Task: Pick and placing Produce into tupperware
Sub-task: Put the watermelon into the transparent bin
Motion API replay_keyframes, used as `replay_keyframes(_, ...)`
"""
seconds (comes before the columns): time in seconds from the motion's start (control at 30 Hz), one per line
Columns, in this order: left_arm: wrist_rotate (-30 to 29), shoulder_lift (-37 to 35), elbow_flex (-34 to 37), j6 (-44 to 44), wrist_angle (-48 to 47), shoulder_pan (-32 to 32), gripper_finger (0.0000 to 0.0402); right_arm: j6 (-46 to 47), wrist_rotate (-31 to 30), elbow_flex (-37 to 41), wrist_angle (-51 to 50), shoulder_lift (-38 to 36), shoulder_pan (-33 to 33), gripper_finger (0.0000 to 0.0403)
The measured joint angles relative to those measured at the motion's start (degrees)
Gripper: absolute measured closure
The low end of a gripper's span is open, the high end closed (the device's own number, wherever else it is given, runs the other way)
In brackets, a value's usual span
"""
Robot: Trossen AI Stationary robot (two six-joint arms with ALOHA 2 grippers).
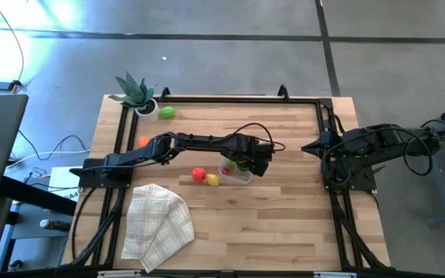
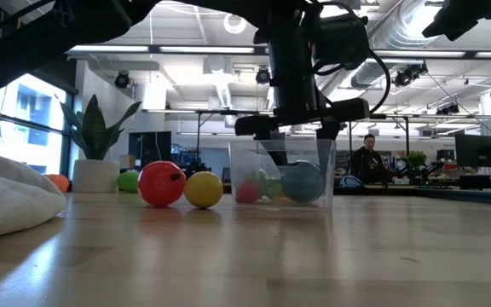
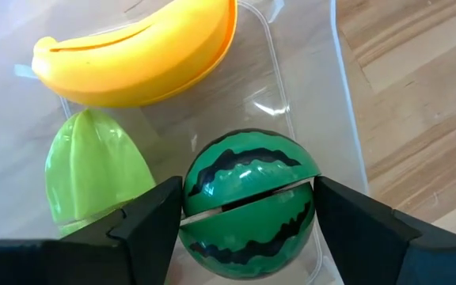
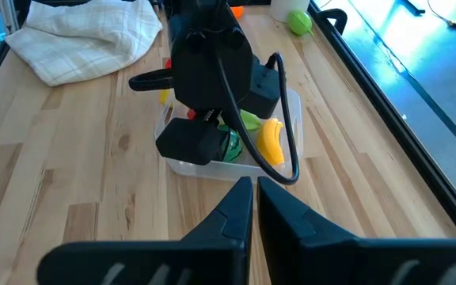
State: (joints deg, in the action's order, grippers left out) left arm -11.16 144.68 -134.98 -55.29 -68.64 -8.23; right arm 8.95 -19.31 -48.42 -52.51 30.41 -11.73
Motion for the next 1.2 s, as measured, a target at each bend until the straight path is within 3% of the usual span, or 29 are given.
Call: replay_keyframes(1.2,-0.44,-0.15,0.00,6.85,0.09,-0.02,0.0135,0.00,0.00,0.00,0.02,0.00,-0.02,0.0392)
